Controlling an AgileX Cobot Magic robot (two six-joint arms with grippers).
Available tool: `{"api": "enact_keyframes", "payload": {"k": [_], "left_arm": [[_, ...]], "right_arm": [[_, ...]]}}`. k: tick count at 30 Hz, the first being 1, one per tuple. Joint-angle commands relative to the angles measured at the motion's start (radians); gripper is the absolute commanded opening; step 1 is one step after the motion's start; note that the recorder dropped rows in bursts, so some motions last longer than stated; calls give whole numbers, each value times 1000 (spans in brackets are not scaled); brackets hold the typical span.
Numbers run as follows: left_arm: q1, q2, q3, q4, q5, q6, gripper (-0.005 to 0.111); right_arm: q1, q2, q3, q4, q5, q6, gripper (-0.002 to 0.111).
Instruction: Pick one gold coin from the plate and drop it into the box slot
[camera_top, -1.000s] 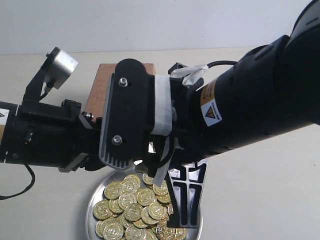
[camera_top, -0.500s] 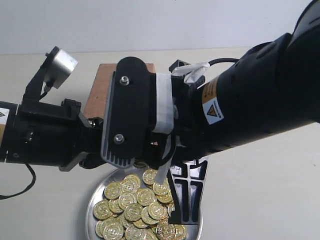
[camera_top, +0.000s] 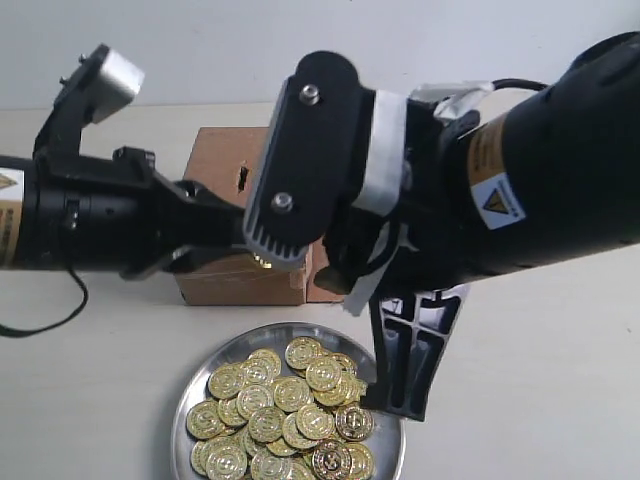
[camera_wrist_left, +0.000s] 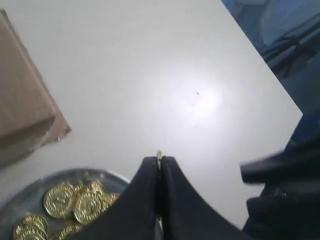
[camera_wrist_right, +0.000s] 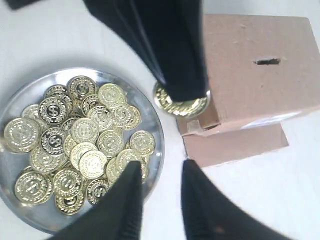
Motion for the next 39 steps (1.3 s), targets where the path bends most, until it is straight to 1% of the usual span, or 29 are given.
{"api": "enact_keyframes", "payload": {"k": [1, 7, 10, 12, 18, 24, 30, 34, 39], "left_arm": [[-6, 2, -80, 7, 90, -7, 0], [-6, 2, -141, 14, 278, -7, 0], [-6, 22, -157, 19, 380, -5, 0], [-4, 48, -168, 21, 418, -5, 0], [34, 166, -218, 23, 421, -5, 0], [34, 247, -267, 23, 481, -5, 0], [34, 340, -309, 23, 492, 0, 0], [34, 396, -314, 35, 515, 7, 0], [34, 434, -314, 35, 600, 58, 0]], "right_arm": [[3, -62, -7, 44, 33, 129, 0], [3, -100, -7, 79, 69, 206, 0], [3, -104, -7, 79, 95, 206, 0], [3, -109, -7, 79, 104, 206, 0], [3, -109, -7, 89, 115, 208, 0], [3, -109, -7, 100, 115, 208, 0], [3, -109, -7, 118, 115, 208, 0], [3, -109, -7, 127, 115, 208, 0], [3, -109, -7, 130, 115, 208, 0]]}}
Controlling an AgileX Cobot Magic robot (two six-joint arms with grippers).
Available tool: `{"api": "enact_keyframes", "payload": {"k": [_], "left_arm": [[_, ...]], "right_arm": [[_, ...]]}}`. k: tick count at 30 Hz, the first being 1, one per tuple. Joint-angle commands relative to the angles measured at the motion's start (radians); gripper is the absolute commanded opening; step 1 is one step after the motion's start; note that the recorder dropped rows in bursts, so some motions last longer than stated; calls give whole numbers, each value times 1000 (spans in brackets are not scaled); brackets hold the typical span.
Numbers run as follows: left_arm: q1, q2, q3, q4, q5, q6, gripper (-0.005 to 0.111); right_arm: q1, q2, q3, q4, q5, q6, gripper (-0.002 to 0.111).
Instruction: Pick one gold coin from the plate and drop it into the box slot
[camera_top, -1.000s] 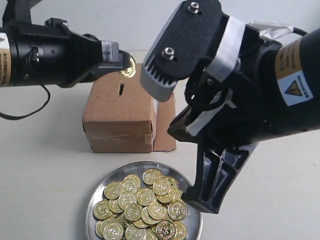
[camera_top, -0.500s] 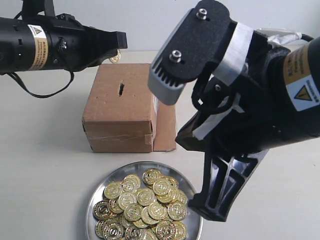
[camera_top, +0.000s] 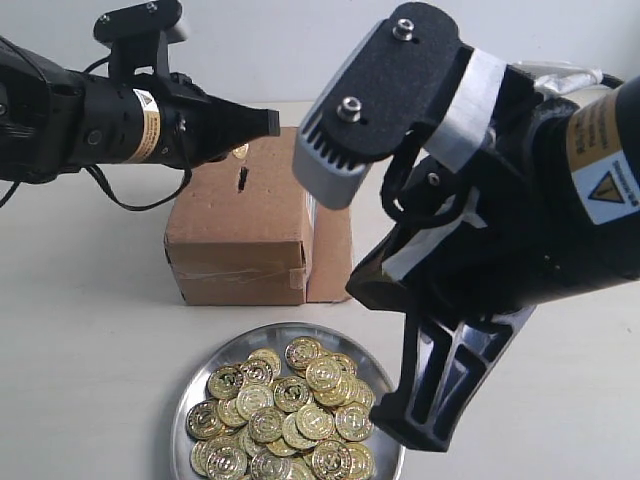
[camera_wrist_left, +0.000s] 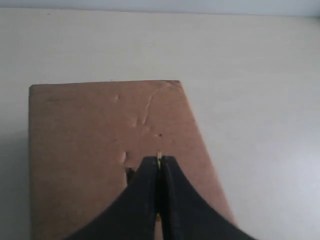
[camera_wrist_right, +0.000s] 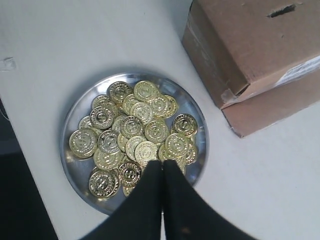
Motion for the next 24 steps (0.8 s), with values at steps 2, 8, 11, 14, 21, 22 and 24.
{"api": "enact_keyframes", "payload": {"k": [2, 8, 11, 14, 21, 22, 24], "left_arm": [[4, 28, -8, 0, 95, 57, 0], [4, 29, -8, -37, 97, 64, 0], [2, 29, -8, -66, 56, 64, 0], [-7, 37, -8, -66, 54, 64, 0], [-7, 94, -17, -87, 17, 52, 0], [-7, 96, -20, -87, 15, 52, 0], [-7, 98, -20, -87, 19, 52, 0]], "right_arm": [[3, -12, -7, 0, 0, 1, 0], [3, -12, -7, 2, 0, -1, 0], [3, -12, -7, 9, 0, -1, 0], [3, -12, -7, 9, 0, -1, 0], [3, -12, -7, 9, 10, -1, 0], [3, -12, -7, 9, 10, -1, 0], [3, -12, -7, 9, 10, -1, 0]]}}
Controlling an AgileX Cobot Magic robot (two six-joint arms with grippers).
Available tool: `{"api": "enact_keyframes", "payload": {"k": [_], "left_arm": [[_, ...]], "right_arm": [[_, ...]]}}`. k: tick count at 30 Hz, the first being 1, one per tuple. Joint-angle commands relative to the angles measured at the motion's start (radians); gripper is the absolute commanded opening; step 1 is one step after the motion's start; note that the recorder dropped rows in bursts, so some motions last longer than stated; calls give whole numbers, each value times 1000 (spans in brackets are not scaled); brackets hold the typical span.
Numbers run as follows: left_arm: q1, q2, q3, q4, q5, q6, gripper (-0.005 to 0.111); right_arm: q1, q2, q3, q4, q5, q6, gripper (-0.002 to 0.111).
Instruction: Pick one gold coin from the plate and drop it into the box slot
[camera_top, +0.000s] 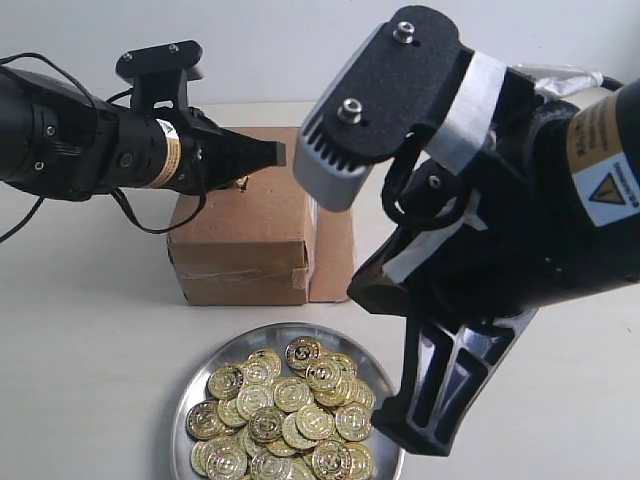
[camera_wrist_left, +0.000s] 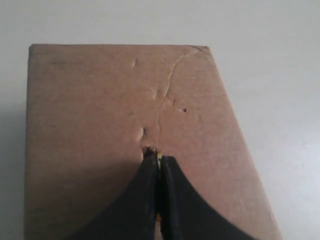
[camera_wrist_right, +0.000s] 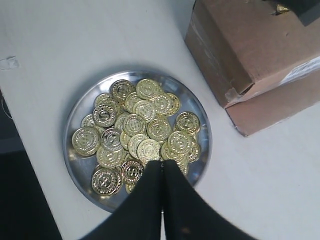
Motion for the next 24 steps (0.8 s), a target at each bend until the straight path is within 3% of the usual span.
{"api": "enact_keyframes", "payload": {"k": [1, 6, 18, 24], "left_arm": [[-3, 4, -8, -8, 3, -8, 0], [-3, 6, -15, -8, 1, -6, 1], [-3, 6, -15, -8, 1, -1, 54], [-3, -7, -15, -8, 1, -3, 57]], "right_arm": [[3, -12, -7, 1, 4, -1, 0], [3, -12, -7, 11, 4, -1, 0], [3, -12, -7, 11, 7, -3, 0], [3, -12, -7, 11, 7, -3, 0]]}}
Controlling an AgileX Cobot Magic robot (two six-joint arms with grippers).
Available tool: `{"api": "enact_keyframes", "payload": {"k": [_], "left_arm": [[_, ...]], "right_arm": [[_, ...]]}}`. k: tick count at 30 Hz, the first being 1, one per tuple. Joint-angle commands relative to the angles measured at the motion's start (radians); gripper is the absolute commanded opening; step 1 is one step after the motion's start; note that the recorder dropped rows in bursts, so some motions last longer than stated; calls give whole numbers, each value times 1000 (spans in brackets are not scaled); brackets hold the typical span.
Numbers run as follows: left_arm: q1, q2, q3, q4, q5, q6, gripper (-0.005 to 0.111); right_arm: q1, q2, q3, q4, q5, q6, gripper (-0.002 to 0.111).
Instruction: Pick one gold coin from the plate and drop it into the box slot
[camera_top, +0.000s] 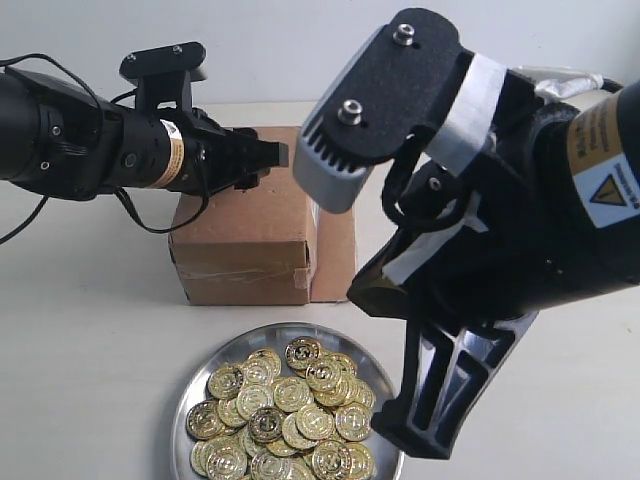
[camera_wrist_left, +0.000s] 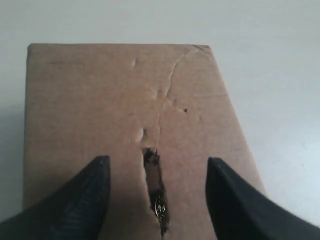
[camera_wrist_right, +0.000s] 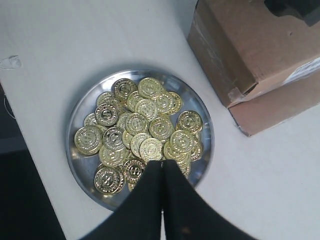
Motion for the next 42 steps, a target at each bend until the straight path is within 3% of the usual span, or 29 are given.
{"api": "enact_keyframes", "payload": {"k": [1, 7, 10, 13, 21, 30, 36, 42], "left_arm": [[-3, -24, -7, -8, 3, -3, 57], [-3, -125, -7, -6, 3, 48, 51], [-3, -197, -7, -6, -4, 102, 30], [-3, -288, -7, 11, -64, 162, 0], [-3, -530, 15, 42, -93, 176, 0], [-3, -820, 222, 68, -79, 201, 0], [-3, -998, 333, 72, -135, 201, 0], [-3, -1143, 431, 74, -185, 198, 0]], "right_arm": [[3, -12, -7, 4, 3, -3, 0], [3, -12, -5, 4, 5, -3, 0], [3, -12, -5, -8, -2, -3, 0], [3, -12, -5, -35, -46, 24, 0], [3, -77, -5, -145, -172, 100, 0], [3, -236, -5, -452, -375, 228, 0], [3, -316, -1, -697, -365, 437, 0], [3, -390, 50, -724, -332, 450, 0]]}}
